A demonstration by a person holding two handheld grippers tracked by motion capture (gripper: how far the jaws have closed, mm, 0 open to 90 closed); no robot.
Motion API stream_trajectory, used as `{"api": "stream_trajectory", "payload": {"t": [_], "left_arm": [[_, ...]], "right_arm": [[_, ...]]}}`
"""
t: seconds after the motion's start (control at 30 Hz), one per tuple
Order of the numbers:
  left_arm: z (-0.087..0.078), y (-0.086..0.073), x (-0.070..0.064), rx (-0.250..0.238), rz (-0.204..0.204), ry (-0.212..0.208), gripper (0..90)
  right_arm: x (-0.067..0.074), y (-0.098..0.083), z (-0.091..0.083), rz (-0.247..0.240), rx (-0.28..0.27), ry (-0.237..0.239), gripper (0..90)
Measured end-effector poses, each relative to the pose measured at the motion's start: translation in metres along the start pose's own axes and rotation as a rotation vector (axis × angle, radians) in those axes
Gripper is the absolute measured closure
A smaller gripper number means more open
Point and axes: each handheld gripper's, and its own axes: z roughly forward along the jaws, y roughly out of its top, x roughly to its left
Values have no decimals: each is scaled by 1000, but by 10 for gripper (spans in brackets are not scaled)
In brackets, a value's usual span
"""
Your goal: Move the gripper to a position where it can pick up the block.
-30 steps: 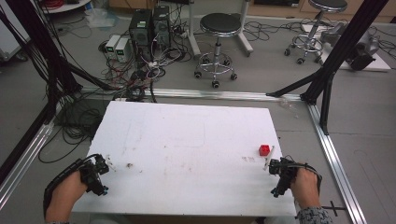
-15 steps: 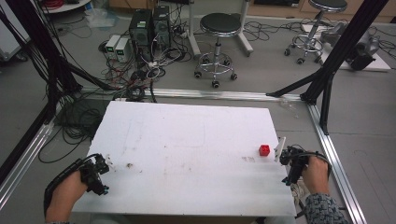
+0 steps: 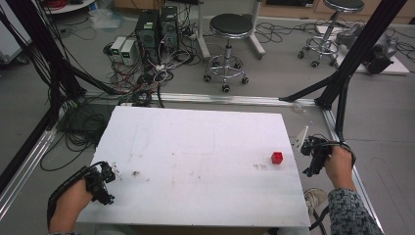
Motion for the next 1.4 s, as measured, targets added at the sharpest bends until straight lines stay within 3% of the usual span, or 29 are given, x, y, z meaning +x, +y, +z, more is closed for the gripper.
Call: {"api": "stream_trajectory", "payload": {"t": [0.23, 0.7, 1.03, 1.4], "left_arm": [[2, 2, -1, 8, 6, 0, 211], [4, 3, -1, 15, 5, 0, 212], [3, 2, 0, 10, 1, -3, 212], [3, 2, 0, 11, 3, -3, 212]], "right_arm": [[-16, 6, -8, -40, -2, -21, 75], [-36, 30, 5, -99, 21, -12, 75], [-43, 56, 25, -157, 27, 26, 75], [-41, 68, 54, -193, 15, 55, 75]]}}
